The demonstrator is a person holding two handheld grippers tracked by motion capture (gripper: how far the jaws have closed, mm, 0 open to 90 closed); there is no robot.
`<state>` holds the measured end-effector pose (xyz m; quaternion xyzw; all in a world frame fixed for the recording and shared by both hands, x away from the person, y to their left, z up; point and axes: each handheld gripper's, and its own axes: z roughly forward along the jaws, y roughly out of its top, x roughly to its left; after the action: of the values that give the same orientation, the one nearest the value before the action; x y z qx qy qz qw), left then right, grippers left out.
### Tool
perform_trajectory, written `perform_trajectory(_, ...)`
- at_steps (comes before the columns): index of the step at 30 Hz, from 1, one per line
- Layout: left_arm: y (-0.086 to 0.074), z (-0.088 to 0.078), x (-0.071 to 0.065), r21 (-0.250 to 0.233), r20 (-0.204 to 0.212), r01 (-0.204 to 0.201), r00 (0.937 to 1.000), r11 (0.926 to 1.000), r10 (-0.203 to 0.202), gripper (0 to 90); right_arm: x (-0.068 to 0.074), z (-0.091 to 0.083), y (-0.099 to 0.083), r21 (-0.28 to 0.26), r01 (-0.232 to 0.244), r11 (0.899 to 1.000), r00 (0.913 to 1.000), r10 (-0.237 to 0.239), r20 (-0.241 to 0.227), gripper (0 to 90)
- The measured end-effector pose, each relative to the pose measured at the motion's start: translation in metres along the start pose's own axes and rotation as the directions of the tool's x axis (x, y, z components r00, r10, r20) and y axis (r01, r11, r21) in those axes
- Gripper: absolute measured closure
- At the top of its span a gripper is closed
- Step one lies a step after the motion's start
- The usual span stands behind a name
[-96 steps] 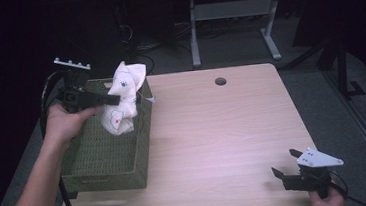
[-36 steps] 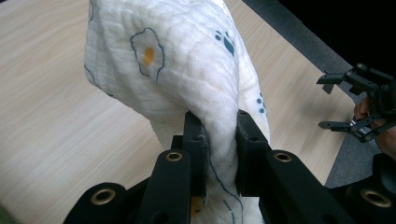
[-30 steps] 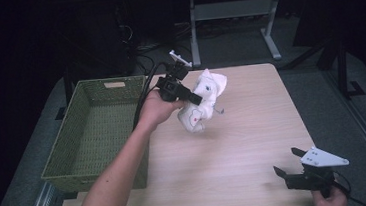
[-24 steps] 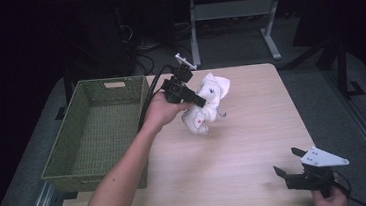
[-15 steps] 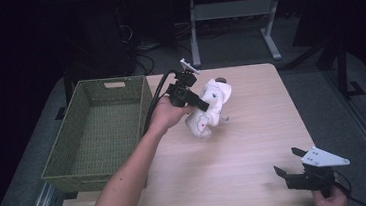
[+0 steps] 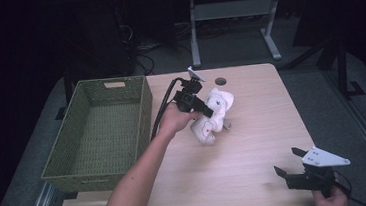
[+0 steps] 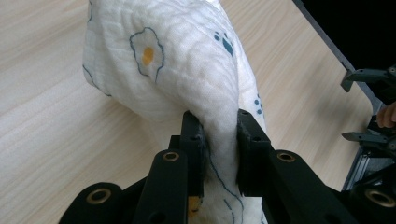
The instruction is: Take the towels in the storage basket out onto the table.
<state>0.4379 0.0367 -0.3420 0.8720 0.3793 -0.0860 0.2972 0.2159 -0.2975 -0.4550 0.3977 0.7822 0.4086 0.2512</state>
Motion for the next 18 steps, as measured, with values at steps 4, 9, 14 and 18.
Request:
perform_trajectory(4, -0.002, 0.009, 0.003, 0.008, 0.008, 0.021, 0.9997, 0.9997, -0.021, 75.3, -0.001, 0.0, 0.0, 0.005, 0.005, 1.0, 1.0, -0.005, 0.003, 13.5)
perform_trajectory(9, -0.005, 0.023, 0.006, 0.014, 0.016, 0.046, 0.9988, 0.9988, -0.046, 75.2, 0.0, 0.0, 0.0, 0.004, 0.002, 1.0, 1.0, -0.002, 0.001, 13.5)
perform_trajectory(14, -0.01, 0.039, 0.009, 0.03, 0.025, 0.076, 0.9968, 0.9967, -0.076, 74.9, 0.0, 0.0, 0.0, 0.002, -0.002, 1.0, 1.0, 0.002, -0.001, 13.5)
perform_trajectory(18, -0.013, 0.048, 0.011, 0.046, 0.024, 0.077, 0.9966, 0.9959, -0.079, 75.0, -0.001, 0.0, 0.0, 0.003, 0.003, 1.0, 1.0, -0.003, 0.0, 13.5)
